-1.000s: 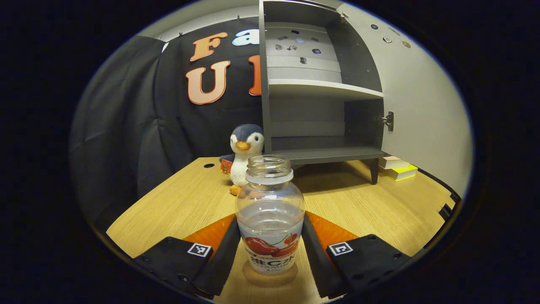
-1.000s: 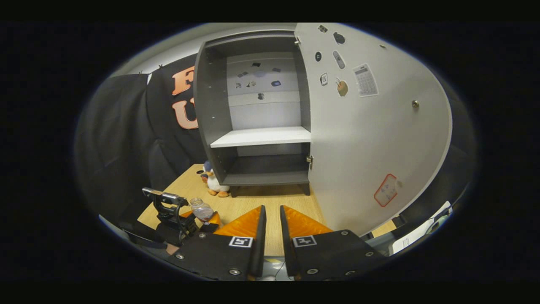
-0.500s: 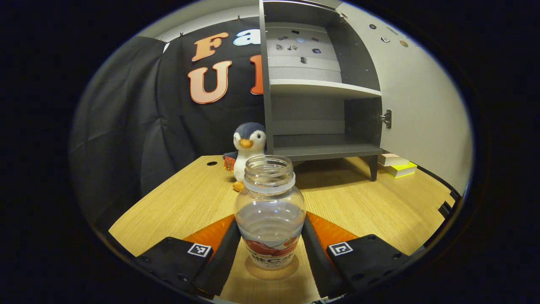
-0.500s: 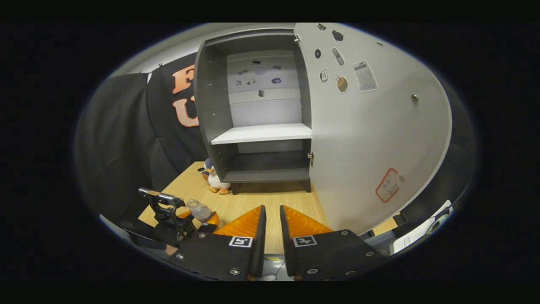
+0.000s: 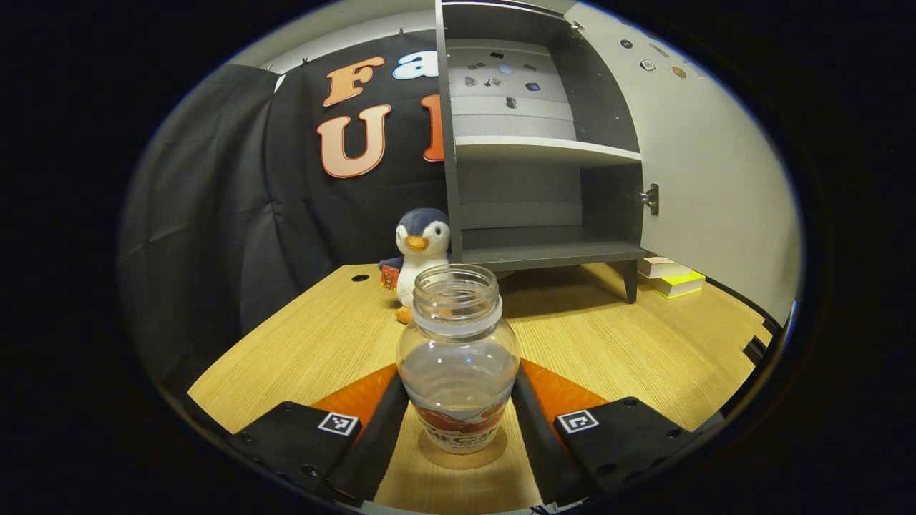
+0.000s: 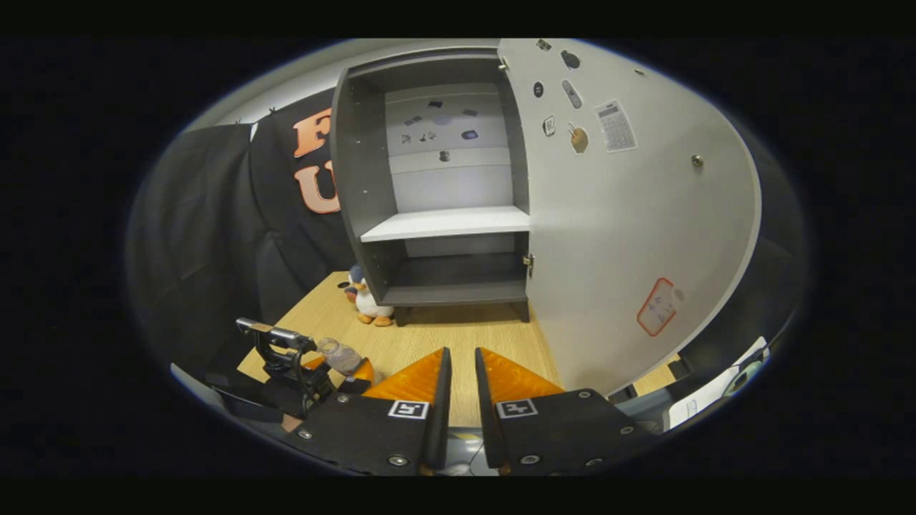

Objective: Open the cabinet door with the right hand, grasp the bottle in the cabinet with the left hand and place it on the coaster, then close the cabinet door with the right hand.

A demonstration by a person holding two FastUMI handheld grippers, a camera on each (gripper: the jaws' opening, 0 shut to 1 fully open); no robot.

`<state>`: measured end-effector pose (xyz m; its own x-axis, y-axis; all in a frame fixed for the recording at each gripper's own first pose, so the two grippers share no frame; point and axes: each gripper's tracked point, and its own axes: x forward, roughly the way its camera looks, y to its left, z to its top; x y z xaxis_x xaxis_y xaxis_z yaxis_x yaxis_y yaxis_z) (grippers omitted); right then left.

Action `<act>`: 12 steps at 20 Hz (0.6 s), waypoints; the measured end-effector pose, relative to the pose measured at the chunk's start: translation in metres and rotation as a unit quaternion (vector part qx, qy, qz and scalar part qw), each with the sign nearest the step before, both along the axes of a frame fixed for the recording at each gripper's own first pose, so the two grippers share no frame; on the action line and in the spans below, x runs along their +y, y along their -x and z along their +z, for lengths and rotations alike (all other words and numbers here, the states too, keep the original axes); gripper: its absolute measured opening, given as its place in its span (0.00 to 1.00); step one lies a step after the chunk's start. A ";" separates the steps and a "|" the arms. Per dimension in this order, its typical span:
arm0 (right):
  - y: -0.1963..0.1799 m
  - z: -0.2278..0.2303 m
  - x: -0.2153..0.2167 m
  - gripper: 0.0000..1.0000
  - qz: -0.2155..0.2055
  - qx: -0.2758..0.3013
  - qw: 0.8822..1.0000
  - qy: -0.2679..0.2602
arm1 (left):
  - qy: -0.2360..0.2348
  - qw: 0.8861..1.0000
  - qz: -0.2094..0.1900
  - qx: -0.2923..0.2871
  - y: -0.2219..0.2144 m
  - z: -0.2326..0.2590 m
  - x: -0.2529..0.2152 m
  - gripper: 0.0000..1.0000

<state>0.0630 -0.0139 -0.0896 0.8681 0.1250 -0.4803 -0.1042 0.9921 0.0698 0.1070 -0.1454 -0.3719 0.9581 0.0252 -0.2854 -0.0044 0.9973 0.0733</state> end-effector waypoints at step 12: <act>0.000 -0.005 0.000 0.16 0.003 0.003 1.000 -0.004 | 0.005 1.000 -0.007 0.003 0.003 0.000 -0.005 0.86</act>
